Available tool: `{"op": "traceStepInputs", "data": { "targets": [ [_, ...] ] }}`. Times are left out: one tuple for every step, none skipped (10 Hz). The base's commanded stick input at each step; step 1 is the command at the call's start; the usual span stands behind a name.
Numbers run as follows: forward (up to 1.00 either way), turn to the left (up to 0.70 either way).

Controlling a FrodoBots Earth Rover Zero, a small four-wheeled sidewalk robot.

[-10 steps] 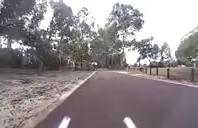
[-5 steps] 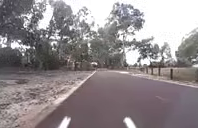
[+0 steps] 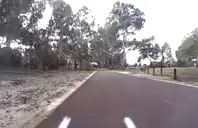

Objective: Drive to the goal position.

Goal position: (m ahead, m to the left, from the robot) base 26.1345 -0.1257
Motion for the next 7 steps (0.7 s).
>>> {"op": "traceStepInputs", "data": {
  "targets": [
    [0.6, 0.0],
    [0.6, 0.0],
    [0.6, 0.0],
    [0.6, 0.0],
    [0.6, 0.0],
    [0.6, 0.0],
    [0.6, -0.15]
  ]
}}
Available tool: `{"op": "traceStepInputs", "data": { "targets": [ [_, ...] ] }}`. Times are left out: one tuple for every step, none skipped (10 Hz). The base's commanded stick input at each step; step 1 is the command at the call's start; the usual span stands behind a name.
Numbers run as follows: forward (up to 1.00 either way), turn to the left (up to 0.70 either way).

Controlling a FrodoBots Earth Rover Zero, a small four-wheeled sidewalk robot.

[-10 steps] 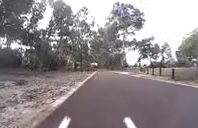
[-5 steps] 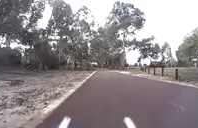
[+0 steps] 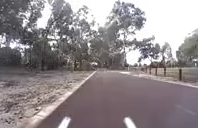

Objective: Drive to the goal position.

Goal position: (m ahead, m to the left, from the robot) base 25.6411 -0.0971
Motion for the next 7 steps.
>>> {"op": "traceStepInputs", "data": {
  "targets": [
    [0.6, -0.15],
    [0.6, -0.15],
    [0.6, -0.15],
    [0.6, -0.15],
    [0.6, -0.15],
    [0.6, 0.0],
    [0.6, 0.0]
  ]
}}
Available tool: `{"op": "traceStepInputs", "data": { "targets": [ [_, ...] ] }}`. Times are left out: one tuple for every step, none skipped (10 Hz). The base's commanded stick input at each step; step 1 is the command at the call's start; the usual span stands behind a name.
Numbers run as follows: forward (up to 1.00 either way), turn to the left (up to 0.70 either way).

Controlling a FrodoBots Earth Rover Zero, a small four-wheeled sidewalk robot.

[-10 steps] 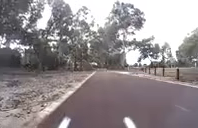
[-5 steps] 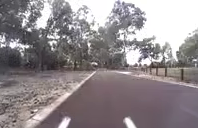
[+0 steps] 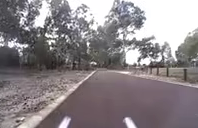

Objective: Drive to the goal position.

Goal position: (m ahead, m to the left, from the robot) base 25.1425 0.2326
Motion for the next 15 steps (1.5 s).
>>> {"op": "traceStepInputs", "data": {
  "targets": [
    [0.6, 0.0],
    [0.6, 0.0],
    [0.6, 0.0],
    [0.6, 0.0],
    [0.6, 0.0],
    [0.6, 0.0],
    [0.6, 0.0],
    [0.6, 0.0],
    [0.6, 0.0],
    [0.6, 0.0],
    [0.6, 0.0],
    [0.6, 0.0],
    [0.6, 0.0],
    [0.6, 0.0],
    [0.6, 0.0]
  ]
}}
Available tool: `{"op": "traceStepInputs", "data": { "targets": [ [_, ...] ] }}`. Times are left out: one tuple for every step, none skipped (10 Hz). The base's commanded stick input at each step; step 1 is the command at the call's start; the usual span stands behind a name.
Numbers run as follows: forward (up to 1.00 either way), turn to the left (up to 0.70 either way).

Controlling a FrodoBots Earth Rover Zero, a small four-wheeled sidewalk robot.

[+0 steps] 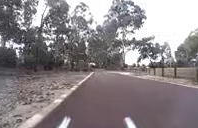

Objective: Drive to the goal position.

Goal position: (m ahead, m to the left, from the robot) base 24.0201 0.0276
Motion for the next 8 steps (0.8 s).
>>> {"op": "traceStepInputs", "data": {
  "targets": [
    [0.6, 0.0],
    [0.6, 0.0],
    [0.6, -0.02],
    [0.6, -0.06],
    [0.6, -0.11],
    [0.6, -0.15],
    [0.6, -0.15],
    [0.6, -0.15]
  ]
}}
